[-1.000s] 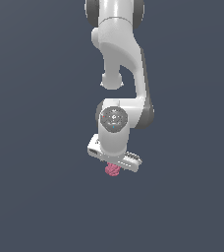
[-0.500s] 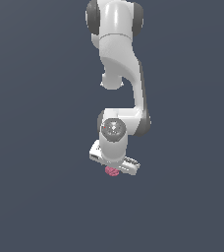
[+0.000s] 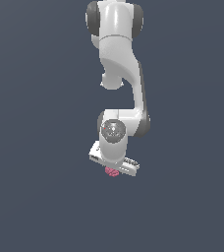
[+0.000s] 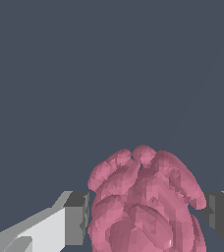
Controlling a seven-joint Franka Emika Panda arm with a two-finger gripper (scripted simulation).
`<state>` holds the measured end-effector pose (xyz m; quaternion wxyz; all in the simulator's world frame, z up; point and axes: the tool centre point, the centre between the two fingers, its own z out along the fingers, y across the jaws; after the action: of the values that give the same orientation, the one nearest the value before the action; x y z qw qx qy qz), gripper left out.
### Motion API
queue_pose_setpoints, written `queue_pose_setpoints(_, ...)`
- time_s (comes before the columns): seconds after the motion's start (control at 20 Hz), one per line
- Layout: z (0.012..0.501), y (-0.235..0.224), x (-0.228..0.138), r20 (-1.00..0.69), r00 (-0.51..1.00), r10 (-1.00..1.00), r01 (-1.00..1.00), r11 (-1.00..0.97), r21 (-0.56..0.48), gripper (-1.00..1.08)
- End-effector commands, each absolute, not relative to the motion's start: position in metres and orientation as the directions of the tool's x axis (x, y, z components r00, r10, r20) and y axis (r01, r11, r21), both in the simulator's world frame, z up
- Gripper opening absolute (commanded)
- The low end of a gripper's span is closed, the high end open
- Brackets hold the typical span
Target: Pick up the object and move it to a goal position.
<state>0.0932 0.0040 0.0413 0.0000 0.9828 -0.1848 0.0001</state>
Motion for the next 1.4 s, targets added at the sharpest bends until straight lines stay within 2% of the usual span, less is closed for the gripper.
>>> queue_pose_setpoints(0.0,0.041,0.004,0.093,0.000,0.932,-0.363,-0.363,-0.932,0.000,-1.00)
queue_pose_setpoints(0.7,0.055,-0.016,0.083,0.001,0.932,-0.363,-0.363,-0.932,0.000,-1.00)
queue_pose_setpoints(1.35,0.118,-0.109,0.034,0.000,0.932,-0.363,-0.363,-0.932,-0.001,-1.00)
